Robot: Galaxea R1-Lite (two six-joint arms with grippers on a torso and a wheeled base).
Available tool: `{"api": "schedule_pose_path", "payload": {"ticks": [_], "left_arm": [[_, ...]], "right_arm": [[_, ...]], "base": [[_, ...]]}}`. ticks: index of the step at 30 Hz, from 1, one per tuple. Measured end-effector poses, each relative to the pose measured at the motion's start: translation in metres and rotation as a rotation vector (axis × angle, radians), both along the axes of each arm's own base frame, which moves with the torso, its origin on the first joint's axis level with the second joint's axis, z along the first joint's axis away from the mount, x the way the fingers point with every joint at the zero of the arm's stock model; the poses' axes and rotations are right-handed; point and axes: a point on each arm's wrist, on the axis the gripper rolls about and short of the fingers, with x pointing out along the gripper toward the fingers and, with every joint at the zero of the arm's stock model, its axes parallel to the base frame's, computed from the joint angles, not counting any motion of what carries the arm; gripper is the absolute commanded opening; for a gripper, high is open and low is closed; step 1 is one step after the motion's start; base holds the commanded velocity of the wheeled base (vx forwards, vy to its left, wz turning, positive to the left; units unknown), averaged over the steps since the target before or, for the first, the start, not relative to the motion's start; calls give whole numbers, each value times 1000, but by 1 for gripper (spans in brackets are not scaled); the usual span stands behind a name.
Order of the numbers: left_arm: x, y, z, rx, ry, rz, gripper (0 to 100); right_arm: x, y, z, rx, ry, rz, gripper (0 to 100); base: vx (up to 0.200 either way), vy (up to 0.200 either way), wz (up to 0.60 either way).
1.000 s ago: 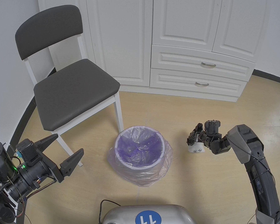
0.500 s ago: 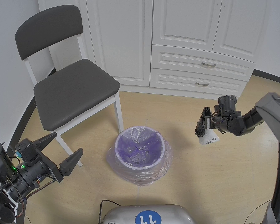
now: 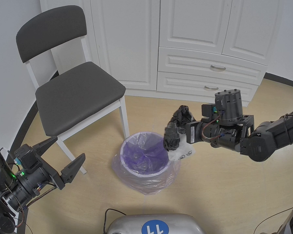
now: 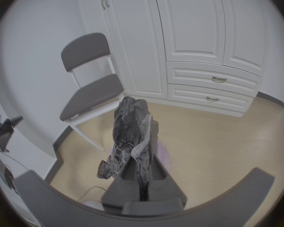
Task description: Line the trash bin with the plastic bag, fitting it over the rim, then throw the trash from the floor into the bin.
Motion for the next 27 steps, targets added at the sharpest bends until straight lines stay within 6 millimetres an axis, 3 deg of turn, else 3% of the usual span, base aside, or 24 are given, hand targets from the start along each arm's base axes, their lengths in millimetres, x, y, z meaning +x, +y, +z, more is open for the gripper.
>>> {"api": "schedule_pose_path", "payload": {"ticks": [7,17,27], "left_arm": [[-1,0,1,5,-5,-1,100],[-1,0,1,7,-10,-1,100],[-2,0,1,7,-11,-2,100]], "right_arm": [[17,36,-18,197,-168,42,0],[53,78,-118,351,-185,72,0],[71,93,-171,450,-106,50,0]], "base": [[0,0,0],[0,0,0],[0,0,0]]}}
